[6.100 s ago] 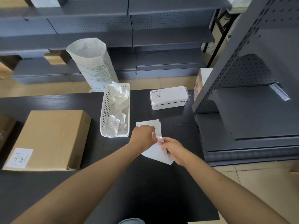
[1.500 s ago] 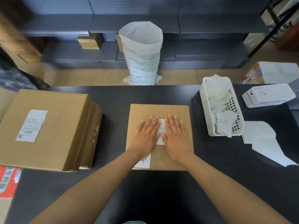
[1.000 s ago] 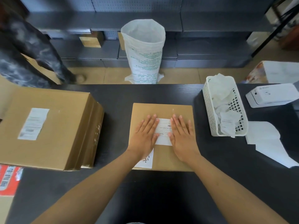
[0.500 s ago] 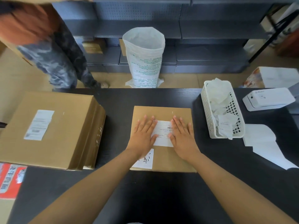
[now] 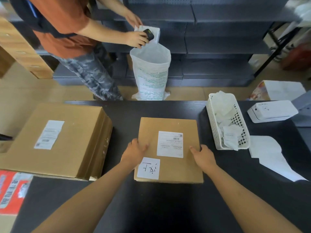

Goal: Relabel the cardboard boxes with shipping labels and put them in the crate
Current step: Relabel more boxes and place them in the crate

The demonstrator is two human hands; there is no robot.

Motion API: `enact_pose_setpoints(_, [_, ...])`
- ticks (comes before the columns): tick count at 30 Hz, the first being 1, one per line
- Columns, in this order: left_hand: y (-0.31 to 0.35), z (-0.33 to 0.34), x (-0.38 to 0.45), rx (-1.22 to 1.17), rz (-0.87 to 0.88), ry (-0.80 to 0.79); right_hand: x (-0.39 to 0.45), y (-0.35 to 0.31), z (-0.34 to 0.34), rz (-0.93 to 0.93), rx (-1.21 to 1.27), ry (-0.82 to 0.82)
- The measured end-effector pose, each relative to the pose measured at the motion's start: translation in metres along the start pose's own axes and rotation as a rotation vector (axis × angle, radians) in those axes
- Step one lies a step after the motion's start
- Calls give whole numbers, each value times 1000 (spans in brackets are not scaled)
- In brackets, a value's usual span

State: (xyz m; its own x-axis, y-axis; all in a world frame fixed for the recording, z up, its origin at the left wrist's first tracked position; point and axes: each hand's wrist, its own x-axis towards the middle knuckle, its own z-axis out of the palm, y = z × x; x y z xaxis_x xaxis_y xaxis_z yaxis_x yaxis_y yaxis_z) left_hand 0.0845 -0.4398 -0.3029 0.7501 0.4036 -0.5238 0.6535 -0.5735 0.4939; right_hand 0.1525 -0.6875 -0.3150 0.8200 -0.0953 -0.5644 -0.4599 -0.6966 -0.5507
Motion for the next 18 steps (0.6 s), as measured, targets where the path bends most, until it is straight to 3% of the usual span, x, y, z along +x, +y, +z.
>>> enact_pose_setpoints(4, [1,2,-2,-153,-21,0,1,-3,-1,67,106,-50])
enact_pose_setpoints(18, [57,-77,4,-49,128,128,-8,-70,-55,-114,113,50])
